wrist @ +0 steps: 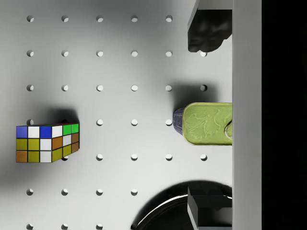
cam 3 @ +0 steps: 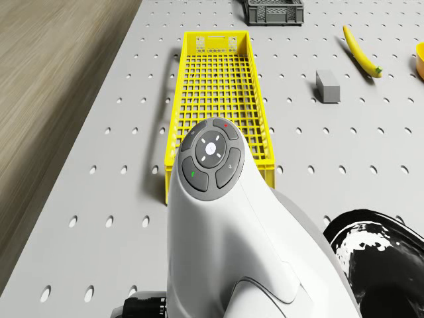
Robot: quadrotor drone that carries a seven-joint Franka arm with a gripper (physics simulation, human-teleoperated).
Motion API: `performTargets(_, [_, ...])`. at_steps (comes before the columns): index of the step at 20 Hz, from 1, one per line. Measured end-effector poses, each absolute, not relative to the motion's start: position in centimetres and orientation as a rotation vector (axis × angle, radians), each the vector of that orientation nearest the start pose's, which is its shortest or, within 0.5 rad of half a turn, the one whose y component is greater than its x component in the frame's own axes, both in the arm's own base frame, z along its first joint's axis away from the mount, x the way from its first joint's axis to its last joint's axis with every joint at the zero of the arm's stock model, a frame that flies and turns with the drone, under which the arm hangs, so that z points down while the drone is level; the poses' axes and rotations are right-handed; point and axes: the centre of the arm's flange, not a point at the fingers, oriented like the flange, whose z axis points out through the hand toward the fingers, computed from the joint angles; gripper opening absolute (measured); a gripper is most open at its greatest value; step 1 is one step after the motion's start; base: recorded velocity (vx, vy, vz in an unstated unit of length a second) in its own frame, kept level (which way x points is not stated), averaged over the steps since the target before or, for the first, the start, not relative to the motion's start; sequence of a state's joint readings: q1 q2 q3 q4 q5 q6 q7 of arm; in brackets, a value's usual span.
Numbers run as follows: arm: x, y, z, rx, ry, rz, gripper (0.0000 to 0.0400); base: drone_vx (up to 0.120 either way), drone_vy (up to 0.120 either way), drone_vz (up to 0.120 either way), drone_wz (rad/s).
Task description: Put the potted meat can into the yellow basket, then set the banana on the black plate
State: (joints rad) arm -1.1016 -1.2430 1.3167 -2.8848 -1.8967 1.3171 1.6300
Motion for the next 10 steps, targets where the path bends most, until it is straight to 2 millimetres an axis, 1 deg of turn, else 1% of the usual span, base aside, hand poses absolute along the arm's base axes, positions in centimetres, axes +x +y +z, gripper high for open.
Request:
performTargets(1, [30.68, -0.01, 49.07, 0.001, -0.002, 0.785, 0.0400, 0.120, -0.120, 0.000, 0.000])
performTargets(4, [30.68, -0.01, 49.07, 0.001, -0.002, 0.785, 0.0400, 0.120, 0.000, 0.000, 0.000])
performTargets(5, [30.68, -0.01, 49.07, 0.001, -0.002, 0.785, 0.0400, 0.120, 0.000, -0.080, 0.000])
performTargets(6, [30.68, -0.01, 49.07, 0.001, -0.002, 0.785, 0.0400, 0.040, 0.000, -0.120, 0.000])
performTargets(10, [30.68, -0.01, 49.07, 0.001, -0.002, 0.785, 0.0400, 0.000, 0.000, -0.120, 0.000])
